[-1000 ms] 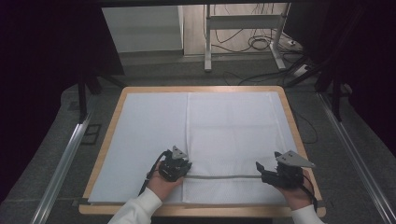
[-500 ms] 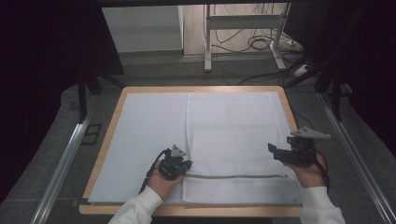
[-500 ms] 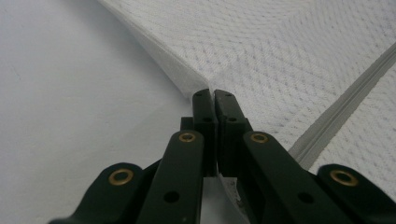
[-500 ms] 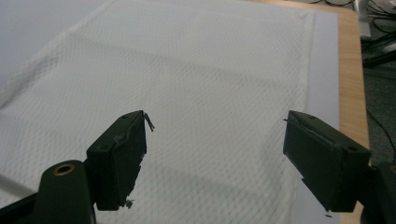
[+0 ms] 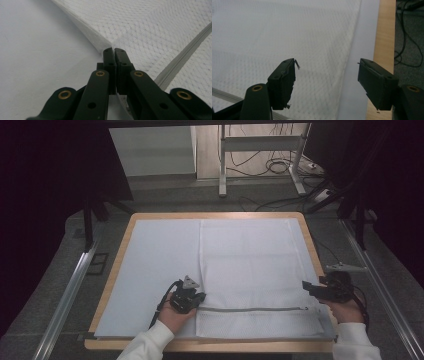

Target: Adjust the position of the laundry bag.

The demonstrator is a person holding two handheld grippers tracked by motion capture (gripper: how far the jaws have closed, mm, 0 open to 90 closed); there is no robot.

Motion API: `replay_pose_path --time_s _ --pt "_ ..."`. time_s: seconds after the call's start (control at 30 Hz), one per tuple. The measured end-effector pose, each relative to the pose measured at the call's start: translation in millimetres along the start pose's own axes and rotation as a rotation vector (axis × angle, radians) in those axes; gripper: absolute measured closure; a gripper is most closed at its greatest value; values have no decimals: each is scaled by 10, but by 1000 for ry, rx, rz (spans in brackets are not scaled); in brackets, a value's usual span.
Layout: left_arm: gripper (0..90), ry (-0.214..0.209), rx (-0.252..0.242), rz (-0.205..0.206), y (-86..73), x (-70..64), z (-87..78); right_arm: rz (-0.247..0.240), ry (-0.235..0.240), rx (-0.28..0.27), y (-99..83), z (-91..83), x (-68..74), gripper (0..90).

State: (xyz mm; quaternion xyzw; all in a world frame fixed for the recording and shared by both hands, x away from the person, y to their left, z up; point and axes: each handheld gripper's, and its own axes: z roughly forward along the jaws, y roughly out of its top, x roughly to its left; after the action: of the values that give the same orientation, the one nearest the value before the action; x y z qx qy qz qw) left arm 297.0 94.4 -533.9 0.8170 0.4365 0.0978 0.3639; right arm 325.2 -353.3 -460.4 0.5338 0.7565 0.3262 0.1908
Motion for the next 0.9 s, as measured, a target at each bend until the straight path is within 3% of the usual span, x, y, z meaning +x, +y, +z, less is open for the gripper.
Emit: replay_pose_path --time_s 0.17,0.4,0.9 --pt "889 -5 -1 -5 -3 11 -3 50 27 42 -60 101 -125 334" --pt "890 -11 -4 -7 0 16 -9 79 32 92 -106 237 -126 377" --pt "890 -11 -6 -6 8 13 -14 69 17 146 -161 381 -114 498"
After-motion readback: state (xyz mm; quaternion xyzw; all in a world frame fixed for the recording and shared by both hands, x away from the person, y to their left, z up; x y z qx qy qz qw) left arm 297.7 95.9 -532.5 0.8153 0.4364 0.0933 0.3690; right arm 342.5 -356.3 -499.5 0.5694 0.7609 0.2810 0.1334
